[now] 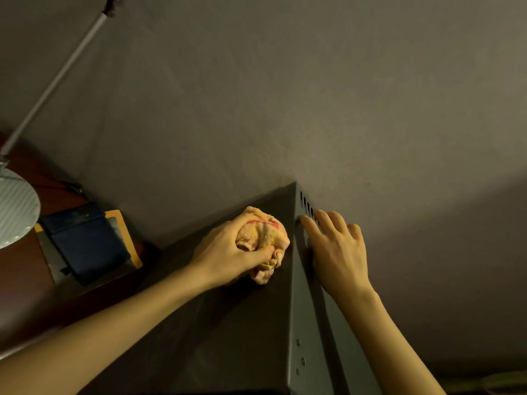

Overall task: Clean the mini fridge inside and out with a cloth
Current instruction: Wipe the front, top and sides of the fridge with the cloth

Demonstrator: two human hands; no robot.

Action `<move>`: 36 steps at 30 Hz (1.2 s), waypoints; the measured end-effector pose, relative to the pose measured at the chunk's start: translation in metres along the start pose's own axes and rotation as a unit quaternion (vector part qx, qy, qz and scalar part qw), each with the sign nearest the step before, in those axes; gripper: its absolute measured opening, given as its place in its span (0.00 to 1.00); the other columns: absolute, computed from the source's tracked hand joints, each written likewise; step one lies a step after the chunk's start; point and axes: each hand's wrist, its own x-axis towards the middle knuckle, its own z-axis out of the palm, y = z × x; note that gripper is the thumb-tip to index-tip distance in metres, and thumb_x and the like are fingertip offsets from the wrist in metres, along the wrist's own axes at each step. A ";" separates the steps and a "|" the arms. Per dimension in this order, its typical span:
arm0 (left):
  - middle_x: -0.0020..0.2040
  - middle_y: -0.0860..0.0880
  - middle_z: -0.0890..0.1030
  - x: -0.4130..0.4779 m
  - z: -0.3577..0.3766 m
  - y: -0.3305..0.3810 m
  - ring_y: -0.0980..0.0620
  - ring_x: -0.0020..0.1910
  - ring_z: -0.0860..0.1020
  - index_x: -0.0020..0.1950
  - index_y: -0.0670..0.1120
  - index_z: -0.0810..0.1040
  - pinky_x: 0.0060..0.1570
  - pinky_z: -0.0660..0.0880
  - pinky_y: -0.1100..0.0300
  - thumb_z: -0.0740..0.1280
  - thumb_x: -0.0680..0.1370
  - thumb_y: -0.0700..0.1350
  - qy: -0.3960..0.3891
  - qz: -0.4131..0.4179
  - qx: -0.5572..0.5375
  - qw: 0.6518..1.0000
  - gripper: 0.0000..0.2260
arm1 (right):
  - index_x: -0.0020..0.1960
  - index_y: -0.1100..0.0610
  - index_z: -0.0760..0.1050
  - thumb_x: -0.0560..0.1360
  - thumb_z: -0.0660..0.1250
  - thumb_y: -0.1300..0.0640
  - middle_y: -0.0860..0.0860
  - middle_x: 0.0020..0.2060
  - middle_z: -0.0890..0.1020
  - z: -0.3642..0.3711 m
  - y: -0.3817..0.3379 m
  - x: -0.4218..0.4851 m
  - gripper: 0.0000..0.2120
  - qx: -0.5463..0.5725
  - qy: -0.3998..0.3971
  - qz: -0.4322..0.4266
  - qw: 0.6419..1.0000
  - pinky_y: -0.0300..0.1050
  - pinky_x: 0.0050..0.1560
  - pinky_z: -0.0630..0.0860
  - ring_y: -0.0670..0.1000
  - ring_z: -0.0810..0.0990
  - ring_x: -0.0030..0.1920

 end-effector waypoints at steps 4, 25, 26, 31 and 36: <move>0.54 0.58 0.79 0.054 0.004 -0.016 0.57 0.55 0.78 0.58 0.60 0.72 0.58 0.75 0.55 0.71 0.65 0.63 -0.016 -0.038 -0.038 0.998 0.24 | 0.62 0.56 0.76 0.58 0.80 0.61 0.57 0.58 0.78 0.016 0.010 0.033 0.34 0.015 0.021 -0.005 1.000 0.57 0.47 0.76 0.61 0.76 0.57; 0.58 0.54 0.77 0.100 0.035 0.067 0.52 0.56 0.75 0.64 0.56 0.71 0.51 0.75 0.57 0.69 0.68 0.65 0.006 0.035 0.080 0.996 0.27 | 0.54 0.58 0.80 0.56 0.79 0.66 0.58 0.55 0.80 0.007 0.039 0.014 0.27 -0.004 0.040 0.005 0.999 0.55 0.42 0.75 0.61 0.78 0.53; 0.59 0.53 0.77 0.093 0.035 0.069 0.51 0.57 0.75 0.64 0.58 0.70 0.53 0.75 0.54 0.68 0.67 0.66 0.008 0.040 0.104 0.994 0.29 | 0.54 0.57 0.80 0.56 0.79 0.65 0.58 0.55 0.79 0.002 0.040 0.007 0.28 -0.007 0.038 0.007 0.999 0.55 0.42 0.75 0.61 0.78 0.53; 0.61 0.55 0.75 0.037 0.015 0.050 0.55 0.59 0.73 0.68 0.56 0.69 0.57 0.70 0.59 0.72 0.72 0.55 0.017 -0.021 -0.006 1.000 0.26 | 0.62 0.53 0.76 0.58 0.78 0.65 0.55 0.58 0.78 -0.017 0.023 -0.031 0.33 0.022 0.022 0.027 0.999 0.55 0.46 0.76 0.60 0.76 0.58; 0.60 0.58 0.75 -0.039 -0.005 0.022 0.56 0.61 0.73 0.66 0.56 0.71 0.62 0.69 0.58 0.72 0.72 0.55 0.021 -0.050 -0.009 0.998 0.24 | 0.64 0.51 0.74 0.59 0.80 0.59 0.56 0.62 0.77 -0.031 -0.008 -0.055 0.34 0.036 -0.001 0.012 0.999 0.56 0.49 0.76 0.60 0.75 0.62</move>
